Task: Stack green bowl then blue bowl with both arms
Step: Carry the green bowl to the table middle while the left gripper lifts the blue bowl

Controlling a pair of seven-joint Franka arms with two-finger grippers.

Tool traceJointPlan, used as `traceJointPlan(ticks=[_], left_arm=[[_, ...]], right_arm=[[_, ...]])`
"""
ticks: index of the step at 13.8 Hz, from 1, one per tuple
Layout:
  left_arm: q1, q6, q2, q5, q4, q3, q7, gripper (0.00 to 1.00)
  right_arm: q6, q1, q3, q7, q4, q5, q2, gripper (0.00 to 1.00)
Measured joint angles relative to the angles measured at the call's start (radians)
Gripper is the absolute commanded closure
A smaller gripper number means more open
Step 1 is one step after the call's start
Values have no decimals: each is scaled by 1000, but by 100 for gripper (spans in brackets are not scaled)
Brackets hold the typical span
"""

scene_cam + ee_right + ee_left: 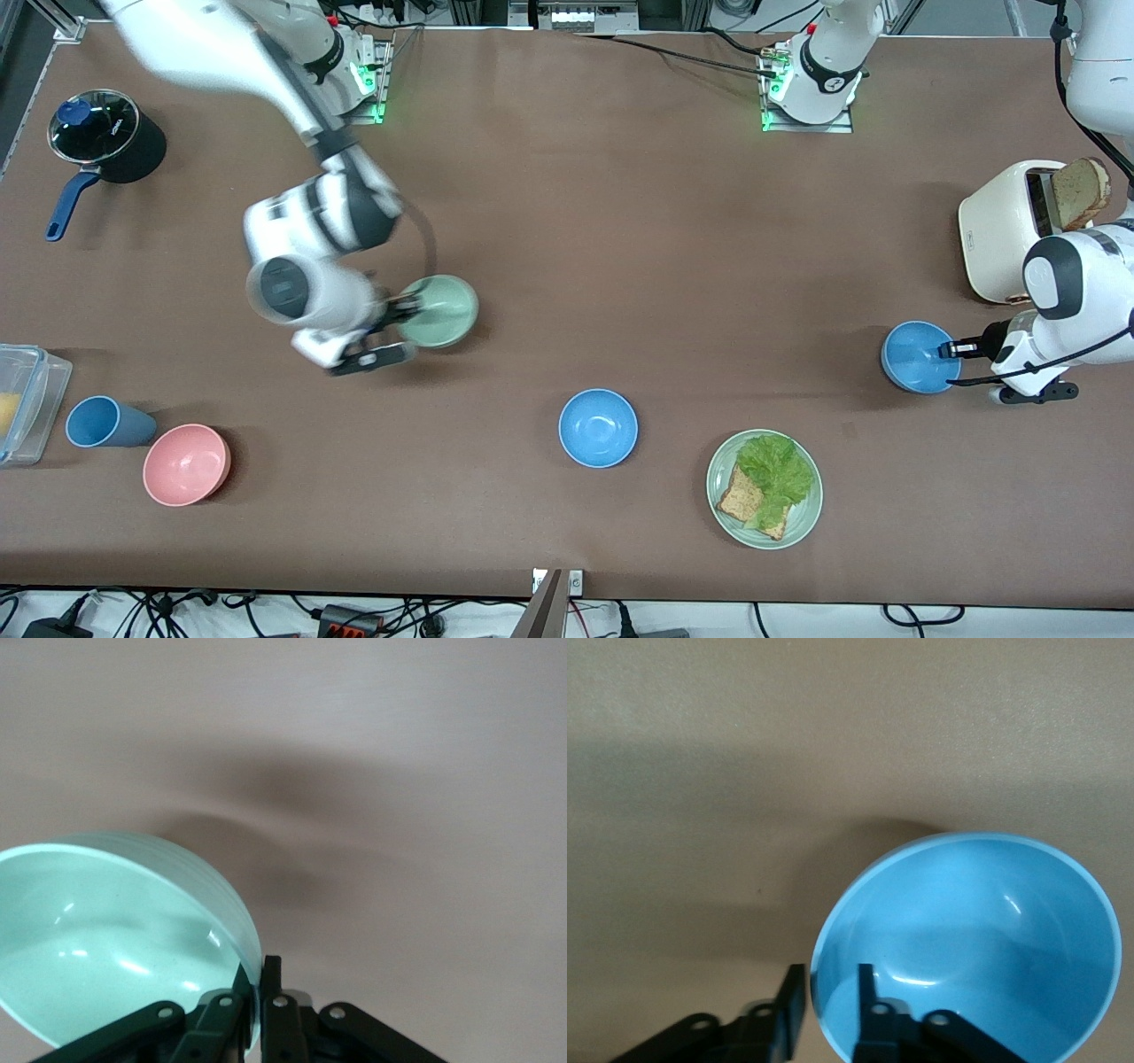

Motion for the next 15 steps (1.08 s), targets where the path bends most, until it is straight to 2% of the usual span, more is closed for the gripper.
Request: traceJointPlan(ticks=[2,6,9,12,13,14,15], left_arm=[[0,0,0,0,1,-1,41,100],[0,1,-2,0,6,-3,150,100],[0,-5,-11,0,9,-9,169,100],[0,-83,-54,0,17,-38,171,100],[-1,-123,-75,0,19,-56,166,100],[-1,-161,-98,-3,20,-76,153,100],[-1,-198,-119,-6,21,-97,125,100]], right_arm=[[1,115,1,139,27,0,18,100],[2,240,1,230,55,48,68,100],[2,282,0,234,55,90,93,100],[8,297,0,234,55,117,120,100],[22,298,0,234,52,117,134,84],[40,300,-1,235,50,117,149,16],[52,303,-1,249,50,118,159,0]])
